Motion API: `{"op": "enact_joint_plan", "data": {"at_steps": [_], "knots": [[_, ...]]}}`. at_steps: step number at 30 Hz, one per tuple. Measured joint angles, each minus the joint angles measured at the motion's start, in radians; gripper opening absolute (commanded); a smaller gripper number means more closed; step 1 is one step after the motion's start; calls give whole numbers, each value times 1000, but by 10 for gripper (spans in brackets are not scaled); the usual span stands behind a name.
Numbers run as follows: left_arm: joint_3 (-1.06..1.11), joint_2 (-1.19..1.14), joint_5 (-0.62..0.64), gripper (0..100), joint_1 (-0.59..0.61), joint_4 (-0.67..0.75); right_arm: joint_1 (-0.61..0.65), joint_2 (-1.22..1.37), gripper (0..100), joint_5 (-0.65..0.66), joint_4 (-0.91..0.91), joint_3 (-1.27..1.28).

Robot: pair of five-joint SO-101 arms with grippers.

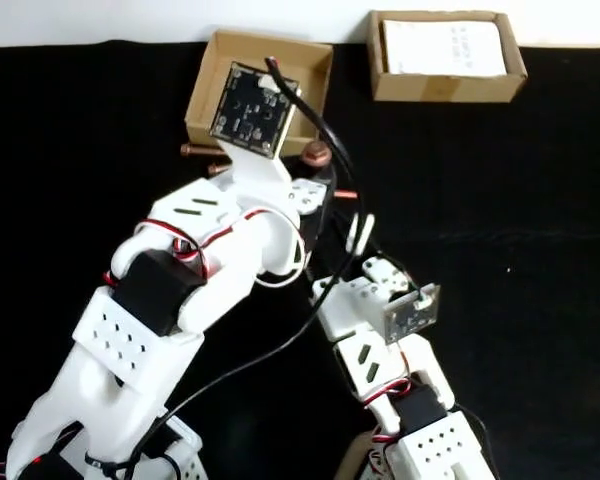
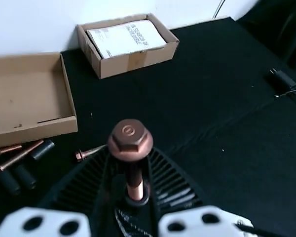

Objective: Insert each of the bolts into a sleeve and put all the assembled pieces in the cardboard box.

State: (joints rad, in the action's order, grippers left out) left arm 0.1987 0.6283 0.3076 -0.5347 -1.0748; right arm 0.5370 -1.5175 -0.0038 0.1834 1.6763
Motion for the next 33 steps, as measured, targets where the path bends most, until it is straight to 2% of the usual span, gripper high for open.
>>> {"op": "enact_joint_plan", "data": {"at_steps": [9,13,17,25,33], "knots": [[9,0,-18,19,0,2,-3,0,6,0,0,0],[58,-3,-121,84,-18,0,-3,0,6,0,0,0],[87,-6,-143,153,-32,-41,-6,0,6,0,0,0],[21,-6,-130,193,5,-195,-41,-2,6,0,0,2],[-235,-6,-130,164,46,-428,-86,0,6,0,-3,-18]]}}
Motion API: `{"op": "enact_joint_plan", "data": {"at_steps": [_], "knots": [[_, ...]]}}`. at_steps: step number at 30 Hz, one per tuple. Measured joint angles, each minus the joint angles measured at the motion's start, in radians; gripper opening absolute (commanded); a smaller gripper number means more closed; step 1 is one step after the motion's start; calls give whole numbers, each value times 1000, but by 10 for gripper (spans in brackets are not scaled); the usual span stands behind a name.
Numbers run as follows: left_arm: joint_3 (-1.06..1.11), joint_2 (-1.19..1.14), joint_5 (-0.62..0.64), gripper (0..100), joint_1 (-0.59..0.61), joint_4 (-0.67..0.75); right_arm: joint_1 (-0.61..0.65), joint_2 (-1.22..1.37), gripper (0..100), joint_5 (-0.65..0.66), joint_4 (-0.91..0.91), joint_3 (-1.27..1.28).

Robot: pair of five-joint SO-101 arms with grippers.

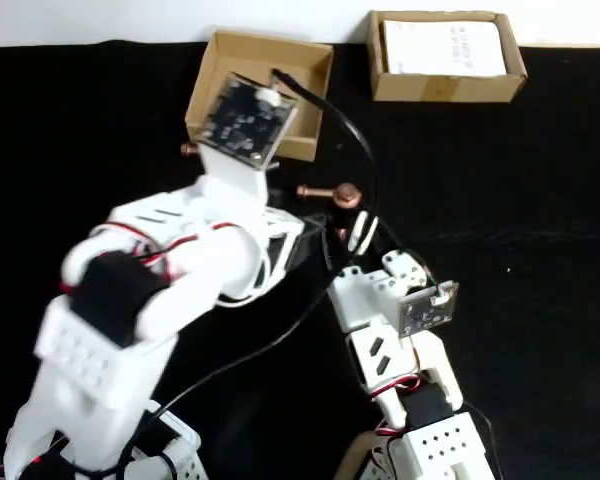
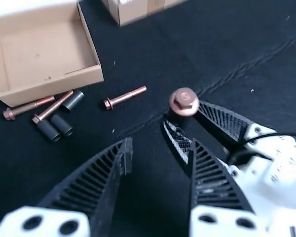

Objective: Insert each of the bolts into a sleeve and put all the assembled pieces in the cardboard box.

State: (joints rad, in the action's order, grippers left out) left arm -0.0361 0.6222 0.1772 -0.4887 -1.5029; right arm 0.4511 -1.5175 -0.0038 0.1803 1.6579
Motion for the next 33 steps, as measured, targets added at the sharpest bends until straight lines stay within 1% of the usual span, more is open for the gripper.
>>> {"op": "enact_joint_plan", "data": {"at_steps": [2,4,7,9,11,13,17,20,28,31,33], "knots": [[-80,0,0,136,37,-51,-3,23,6,0,0,-34],[-146,2,-15,98,107,-106,-15,75,6,0,0,-100],[-181,3,-89,18,247,-175,-23,201,6,-5,0,-241],[-184,3,-155,10,342,-212,-23,315,6,-43,0,-348],[-175,5,-232,9,410,-229,-23,436,6,-103,0,-456],[-135,18,-293,9,440,-236,-23,571,6,-141,0,-566],[29,104,-356,9,460,-232,-23,881,6,-166,0,-798],[232,193,-377,9,462,-157,-23,1115,6,-166,0,-968],[842,528,-381,9,462,170,-23,1676,6,-166,-17,-1399],[994,603,-381,9,462,229,-23,1844,6,-166,-40,-1537],[1051,623,-381,9,483,258,-23,1950,8,-166,-44,-1636]]}}
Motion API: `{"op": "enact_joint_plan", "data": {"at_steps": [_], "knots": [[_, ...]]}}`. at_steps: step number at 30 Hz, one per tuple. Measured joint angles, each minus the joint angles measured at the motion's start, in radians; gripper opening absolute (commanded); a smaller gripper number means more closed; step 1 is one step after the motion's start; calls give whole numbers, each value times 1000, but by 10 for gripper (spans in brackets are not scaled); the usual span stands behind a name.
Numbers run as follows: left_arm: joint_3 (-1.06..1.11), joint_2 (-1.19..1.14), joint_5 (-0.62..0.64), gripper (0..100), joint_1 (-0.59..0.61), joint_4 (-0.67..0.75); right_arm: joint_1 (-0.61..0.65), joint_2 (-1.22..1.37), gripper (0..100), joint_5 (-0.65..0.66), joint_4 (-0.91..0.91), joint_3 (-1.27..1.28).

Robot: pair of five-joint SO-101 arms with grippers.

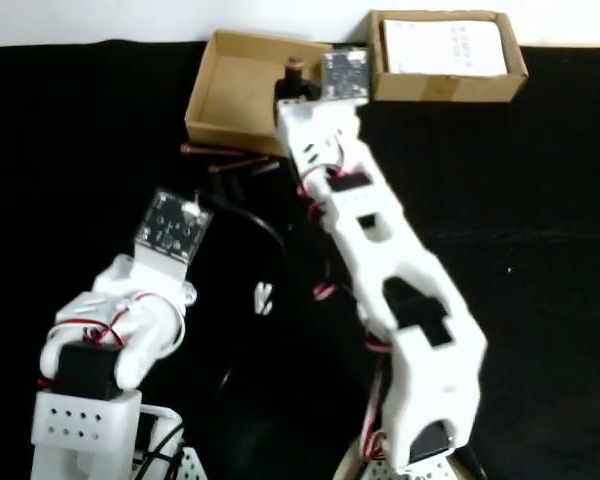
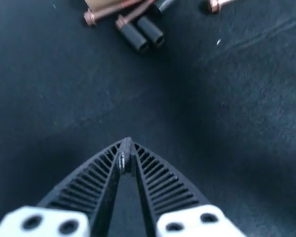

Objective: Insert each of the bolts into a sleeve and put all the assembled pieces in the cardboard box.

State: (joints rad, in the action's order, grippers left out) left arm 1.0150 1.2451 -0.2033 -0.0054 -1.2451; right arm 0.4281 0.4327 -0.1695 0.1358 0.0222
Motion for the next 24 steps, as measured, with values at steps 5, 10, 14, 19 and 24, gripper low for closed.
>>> {"op": "enact_joint_plan", "data": {"at_steps": [5,10,14,19,24], "knots": [[109,2,0,10,78,83,-6,207,9,0,-11,-224],[207,-12,0,9,106,169,-8,359,9,-3,-163,-410],[353,-29,0,9,106,345,-11,463,9,-3,-244,-549],[545,-37,91,9,106,565,-11,552,42,-3,-256,-658],[582,-37,126,9,157,643,-9,568,183,-3,-322,-709]]}}
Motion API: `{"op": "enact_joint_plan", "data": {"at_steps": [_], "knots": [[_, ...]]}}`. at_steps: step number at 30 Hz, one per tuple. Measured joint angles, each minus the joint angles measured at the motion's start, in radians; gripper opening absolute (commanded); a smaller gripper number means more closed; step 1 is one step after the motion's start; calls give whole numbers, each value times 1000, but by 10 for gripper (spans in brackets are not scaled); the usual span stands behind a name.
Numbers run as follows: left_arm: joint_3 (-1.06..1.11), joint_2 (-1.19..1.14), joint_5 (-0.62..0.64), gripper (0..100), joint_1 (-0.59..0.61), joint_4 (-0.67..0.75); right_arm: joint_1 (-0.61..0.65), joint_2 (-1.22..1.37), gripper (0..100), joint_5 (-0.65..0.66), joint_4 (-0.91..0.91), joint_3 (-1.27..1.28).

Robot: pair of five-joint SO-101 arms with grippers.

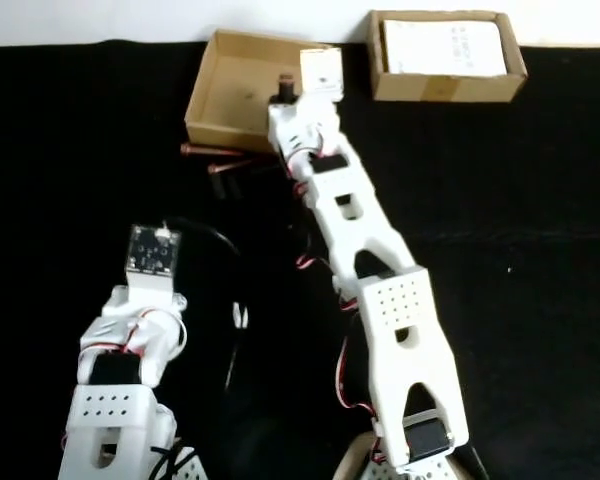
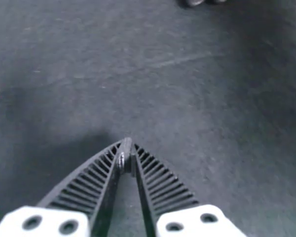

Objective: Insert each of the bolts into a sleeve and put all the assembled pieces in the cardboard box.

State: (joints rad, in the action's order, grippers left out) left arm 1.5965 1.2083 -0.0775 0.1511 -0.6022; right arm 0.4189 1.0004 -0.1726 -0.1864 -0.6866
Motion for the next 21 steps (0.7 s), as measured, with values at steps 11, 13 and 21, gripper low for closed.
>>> {"op": "enact_joint_plan", "data": {"at_steps": [11,13,21], "knots": [[0,0,0,10,5,9,0,-3,202,0,-106,-121],[0,0,0,10,5,9,8,-3,202,0,-206,-206],[-35,0,71,96,104,-75,57,-5,202,0,-816,-720]]}}
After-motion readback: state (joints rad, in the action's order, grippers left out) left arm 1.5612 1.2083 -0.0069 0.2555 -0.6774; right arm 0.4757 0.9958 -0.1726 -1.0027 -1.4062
